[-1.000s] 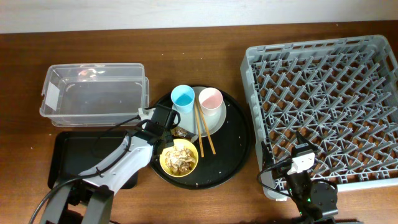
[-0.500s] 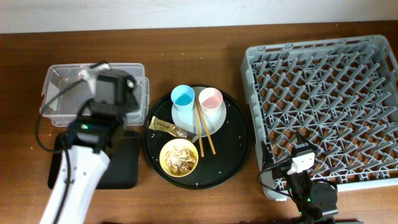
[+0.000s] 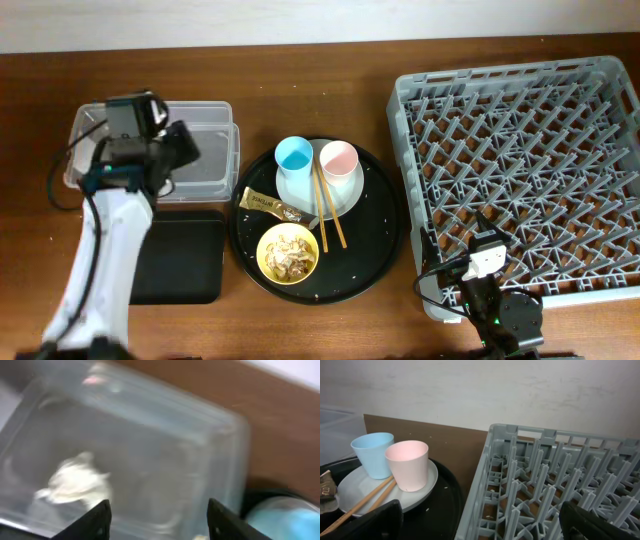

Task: Sort waste into correct bins and load items into the dishwasher rack
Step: 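Grasp the white tissue with the left gripper and drop it in the clear bin, then grasp the gold wrapper with the left gripper and drop it in the clear bin, then grasp the yellow bowl rim with the left gripper, then tip the yellow bowl over the small black tray to dump shells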

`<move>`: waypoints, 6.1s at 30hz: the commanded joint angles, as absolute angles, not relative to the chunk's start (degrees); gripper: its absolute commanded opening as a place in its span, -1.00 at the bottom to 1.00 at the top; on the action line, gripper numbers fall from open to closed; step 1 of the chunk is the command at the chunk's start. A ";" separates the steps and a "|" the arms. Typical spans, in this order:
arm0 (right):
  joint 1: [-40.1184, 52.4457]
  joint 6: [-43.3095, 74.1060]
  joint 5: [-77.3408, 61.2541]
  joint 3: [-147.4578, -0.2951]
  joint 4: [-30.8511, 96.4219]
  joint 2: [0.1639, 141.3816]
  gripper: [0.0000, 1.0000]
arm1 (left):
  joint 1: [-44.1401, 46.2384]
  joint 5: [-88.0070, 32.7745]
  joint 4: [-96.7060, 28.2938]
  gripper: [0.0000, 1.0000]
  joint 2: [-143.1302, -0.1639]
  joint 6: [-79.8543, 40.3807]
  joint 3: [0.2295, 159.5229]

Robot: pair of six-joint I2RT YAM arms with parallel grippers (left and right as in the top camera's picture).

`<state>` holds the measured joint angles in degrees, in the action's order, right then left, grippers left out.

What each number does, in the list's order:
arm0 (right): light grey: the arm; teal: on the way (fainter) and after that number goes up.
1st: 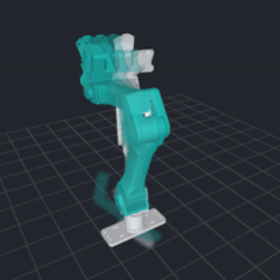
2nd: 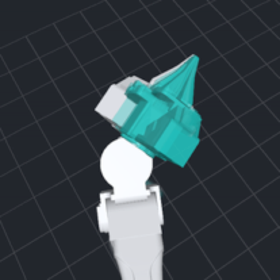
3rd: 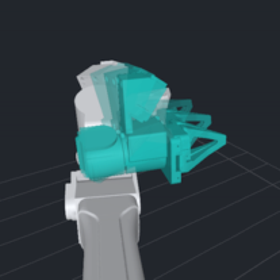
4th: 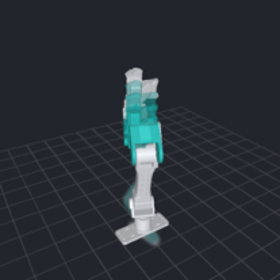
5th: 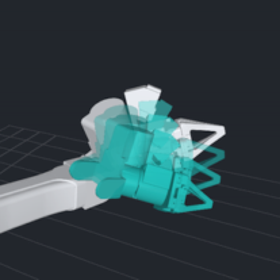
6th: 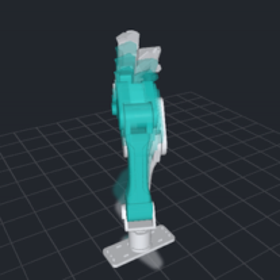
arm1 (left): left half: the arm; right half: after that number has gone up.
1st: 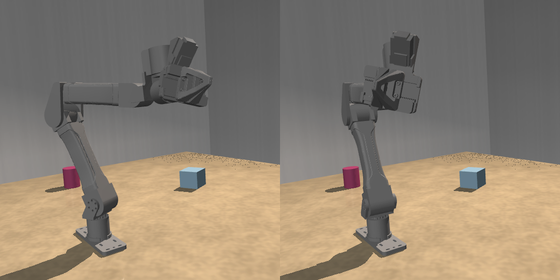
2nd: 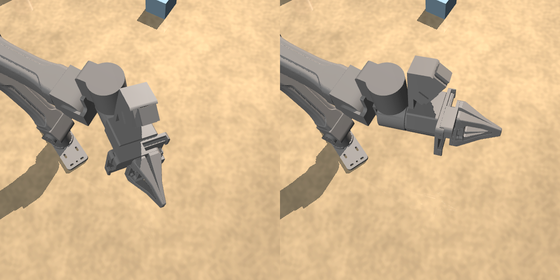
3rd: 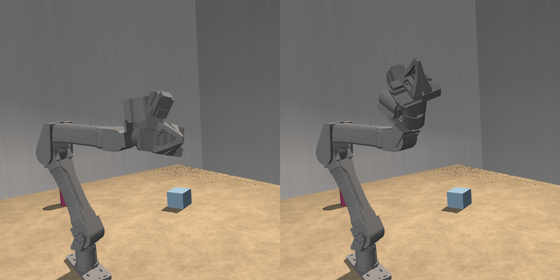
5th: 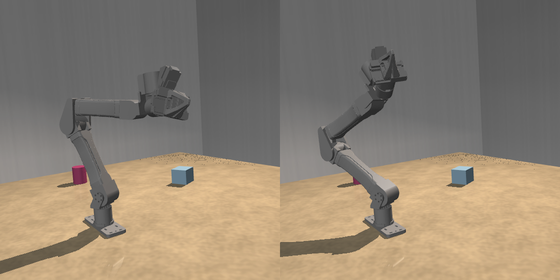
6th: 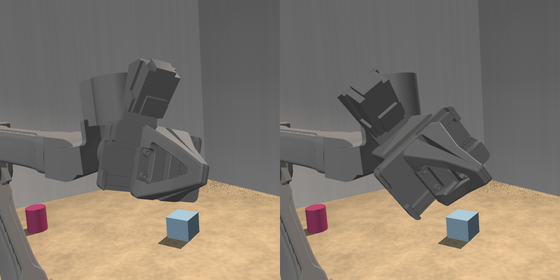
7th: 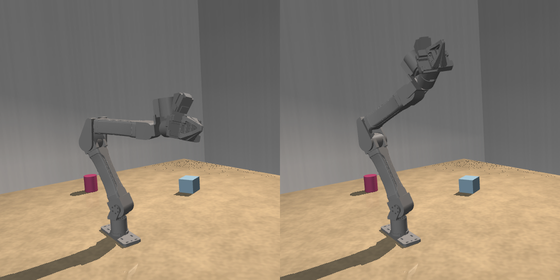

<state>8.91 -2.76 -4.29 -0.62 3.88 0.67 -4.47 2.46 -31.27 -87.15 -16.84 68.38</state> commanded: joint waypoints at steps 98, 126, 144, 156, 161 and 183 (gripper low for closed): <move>8.51 -2.26 -4.01 -0.32 4.14 0.36 0.97 | 44.34 3.20 -53.56 -0.19 -87.15 -33.41 73.19; 8.51 -2.28 -4.01 -0.32 4.14 0.36 0.97 | 50.26 10.35 -51.24 -0.19 -100.77 -35.35 65.58; 8.51 -2.26 -4.01 -0.32 4.14 0.36 0.97 | 50.19 10.37 -47.11 -0.81 -100.82 -35.33 62.94; 8.51 -2.26 -4.01 -0.32 4.14 0.36 0.97 | 48.31 13.93 -52.66 -0.99 -100.36 -35.29 63.88; 8.51 -2.26 -4.03 -0.32 4.14 0.36 0.97 | 41.01 12.64 -60.38 -0.99 -91.05 -32.62 66.76; 8.51 -2.26 -4.01 -0.32 4.14 0.36 0.97 | -32.14 -51.24 -47.68 -1.00 -73.23 4.84 50.04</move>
